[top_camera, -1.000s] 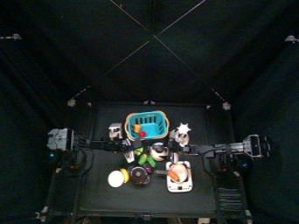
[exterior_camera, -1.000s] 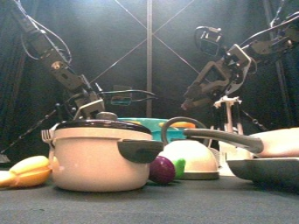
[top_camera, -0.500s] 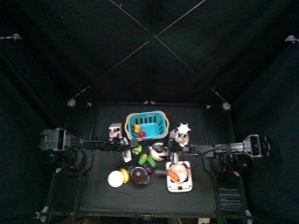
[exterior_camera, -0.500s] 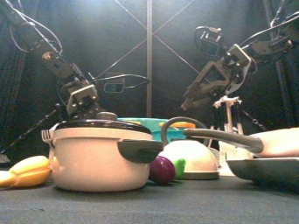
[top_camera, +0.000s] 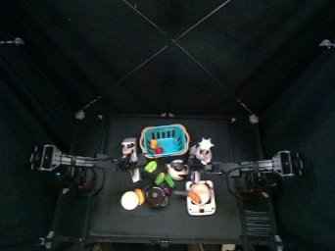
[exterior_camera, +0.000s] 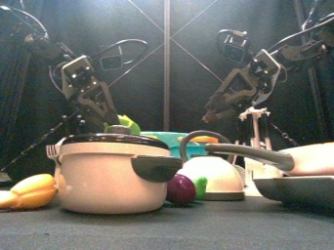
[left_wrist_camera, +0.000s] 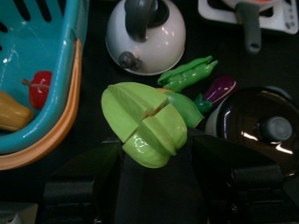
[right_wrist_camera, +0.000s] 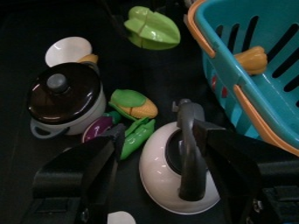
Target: Grab starfruit and place into basket
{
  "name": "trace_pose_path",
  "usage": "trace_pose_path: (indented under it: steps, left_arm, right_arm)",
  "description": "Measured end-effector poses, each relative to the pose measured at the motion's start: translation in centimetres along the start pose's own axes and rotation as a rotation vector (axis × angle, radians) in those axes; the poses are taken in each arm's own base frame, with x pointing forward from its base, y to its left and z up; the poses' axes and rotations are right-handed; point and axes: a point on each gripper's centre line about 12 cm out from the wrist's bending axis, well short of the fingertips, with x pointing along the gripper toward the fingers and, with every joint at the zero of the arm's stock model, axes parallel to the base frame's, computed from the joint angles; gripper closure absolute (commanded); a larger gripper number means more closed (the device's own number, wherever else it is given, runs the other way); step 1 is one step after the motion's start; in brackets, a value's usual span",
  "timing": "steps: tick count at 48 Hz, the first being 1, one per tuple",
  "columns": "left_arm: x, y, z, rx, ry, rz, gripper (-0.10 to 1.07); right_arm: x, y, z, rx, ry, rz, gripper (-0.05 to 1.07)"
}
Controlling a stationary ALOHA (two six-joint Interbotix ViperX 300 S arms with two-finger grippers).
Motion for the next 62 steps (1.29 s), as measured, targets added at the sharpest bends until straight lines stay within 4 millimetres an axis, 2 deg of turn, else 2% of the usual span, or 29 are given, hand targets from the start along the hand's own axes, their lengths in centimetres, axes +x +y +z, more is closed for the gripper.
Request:
trace_pose_path:
  steps: [11,16,26,33,39,48,56,62]
  left_arm:
    - [-1.6,-0.3,1.9,0.033,-0.140,-0.028,0.22]
    - [-1.8,0.6,3.0,0.020,-0.223,-0.025,0.22]
    - [-1.9,5.4,5.4,-0.087,-0.400,0.059,0.22]
    - [-1.8,8.3,6.1,-0.147,-0.475,0.116,0.22]
    - [-0.7,9.7,6.6,-0.163,-0.495,0.135,0.22]
    - [1.9,10.6,7.4,-0.163,-0.464,0.140,0.21]
    - [3.8,11.9,6.9,-0.184,-0.392,0.169,0.21]
    - [4.3,12.4,6.8,-0.175,-0.350,0.186,0.21]
  right_arm:
    - [0.0,0.0,0.0,-0.005,0.002,0.000,0.08]
    - [0.0,0.0,0.0,-0.005,0.002,0.000,0.08]
    - [0.0,0.0,0.0,-0.006,0.000,0.000,0.08]
    - [0.0,0.0,0.0,-0.006,0.002,0.000,0.08]
    - [0.0,0.0,0.0,-0.006,0.002,0.000,0.08]
    - [0.0,0.0,0.0,-0.005,0.001,-0.001,0.08]
    - [0.0,0.0,-0.2,-0.006,0.005,0.000,0.08]
    - [-0.1,0.0,-0.3,-0.003,0.008,0.000,0.08]
